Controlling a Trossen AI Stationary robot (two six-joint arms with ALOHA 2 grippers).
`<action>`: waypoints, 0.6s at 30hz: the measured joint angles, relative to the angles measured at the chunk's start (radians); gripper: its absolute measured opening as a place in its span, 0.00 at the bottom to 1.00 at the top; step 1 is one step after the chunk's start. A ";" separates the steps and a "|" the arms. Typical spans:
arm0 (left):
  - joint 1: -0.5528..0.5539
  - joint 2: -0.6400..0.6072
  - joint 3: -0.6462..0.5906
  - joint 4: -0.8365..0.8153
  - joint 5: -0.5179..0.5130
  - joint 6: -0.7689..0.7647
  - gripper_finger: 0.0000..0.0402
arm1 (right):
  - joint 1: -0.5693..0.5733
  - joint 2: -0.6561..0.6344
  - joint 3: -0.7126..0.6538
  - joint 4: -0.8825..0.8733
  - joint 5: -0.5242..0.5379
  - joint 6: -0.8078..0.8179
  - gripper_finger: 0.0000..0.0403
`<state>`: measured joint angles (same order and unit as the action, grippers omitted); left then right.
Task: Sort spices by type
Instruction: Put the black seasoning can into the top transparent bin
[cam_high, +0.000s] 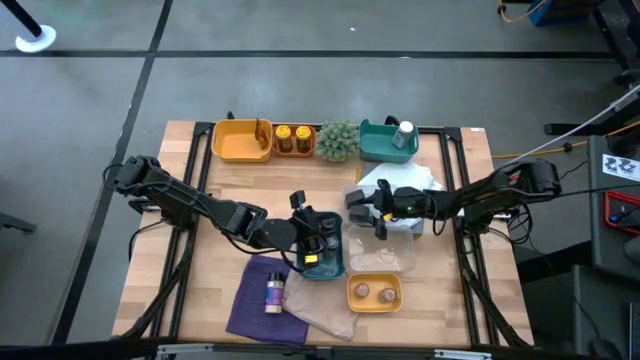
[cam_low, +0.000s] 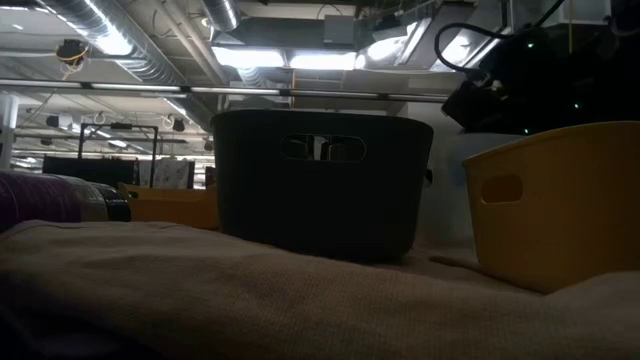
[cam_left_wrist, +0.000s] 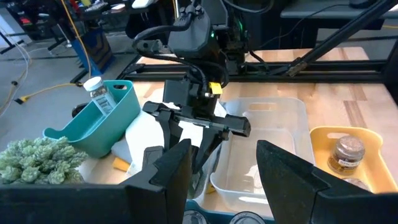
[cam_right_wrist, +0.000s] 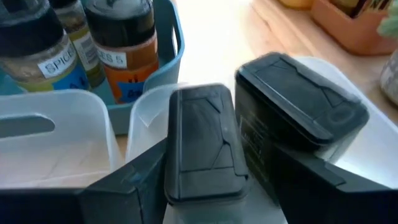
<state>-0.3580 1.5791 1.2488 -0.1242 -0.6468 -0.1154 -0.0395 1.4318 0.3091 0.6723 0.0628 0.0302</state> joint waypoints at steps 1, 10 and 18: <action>0.000 0.000 0.000 0.000 0.000 0.000 0.41 | 0.000 -0.004 0.006 -0.026 0.000 0.003 0.60; 0.000 0.000 0.000 -0.001 0.000 -0.013 0.41 | 0.000 -0.059 0.118 -0.320 0.005 -0.012 0.60; -0.002 0.000 0.000 -0.006 0.000 -0.015 0.41 | 0.000 -0.067 0.295 -0.760 0.043 -0.013 0.60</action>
<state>-0.3595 1.5791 1.2484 -0.1302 -0.6464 -0.1306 -0.0399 1.3643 0.6038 -0.0881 0.1054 0.0172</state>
